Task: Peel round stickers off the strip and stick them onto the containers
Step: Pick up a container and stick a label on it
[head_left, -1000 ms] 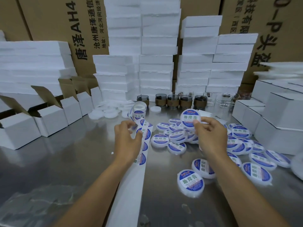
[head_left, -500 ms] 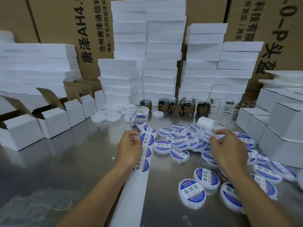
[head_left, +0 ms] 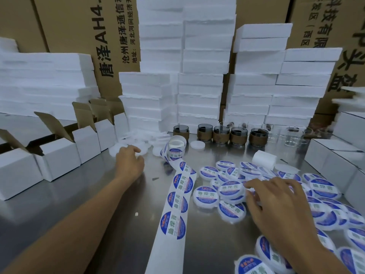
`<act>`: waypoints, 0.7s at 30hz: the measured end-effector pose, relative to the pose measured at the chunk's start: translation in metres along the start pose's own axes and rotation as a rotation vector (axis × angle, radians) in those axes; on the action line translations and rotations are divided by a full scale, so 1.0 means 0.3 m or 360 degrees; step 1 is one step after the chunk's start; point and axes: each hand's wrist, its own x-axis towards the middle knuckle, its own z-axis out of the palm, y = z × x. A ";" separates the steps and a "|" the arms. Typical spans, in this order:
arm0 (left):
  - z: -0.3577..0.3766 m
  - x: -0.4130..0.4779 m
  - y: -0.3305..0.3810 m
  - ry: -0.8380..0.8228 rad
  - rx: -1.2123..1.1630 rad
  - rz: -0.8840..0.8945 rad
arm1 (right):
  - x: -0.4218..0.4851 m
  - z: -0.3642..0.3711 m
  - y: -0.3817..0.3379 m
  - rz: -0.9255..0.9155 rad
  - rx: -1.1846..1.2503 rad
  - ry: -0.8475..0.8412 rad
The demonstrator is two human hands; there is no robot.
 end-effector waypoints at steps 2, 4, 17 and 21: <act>0.001 0.053 -0.024 0.0026 0.0083 0.0014 | 0.002 0.009 -0.002 -0.0026 -0.0020 -0.0006; 0.007 0.089 -0.041 0.0025 0.0195 0.0092 | 0.005 0.015 0.002 -0.0038 -0.0015 -0.0002; -0.004 0.070 -0.019 -0.0050 0.0267 0.0205 | -0.001 0.003 -0.001 0.0044 0.0045 -0.0164; -0.033 -0.060 0.091 0.0010 -0.0461 0.0120 | 0.000 -0.010 -0.011 0.0030 0.0129 -0.0200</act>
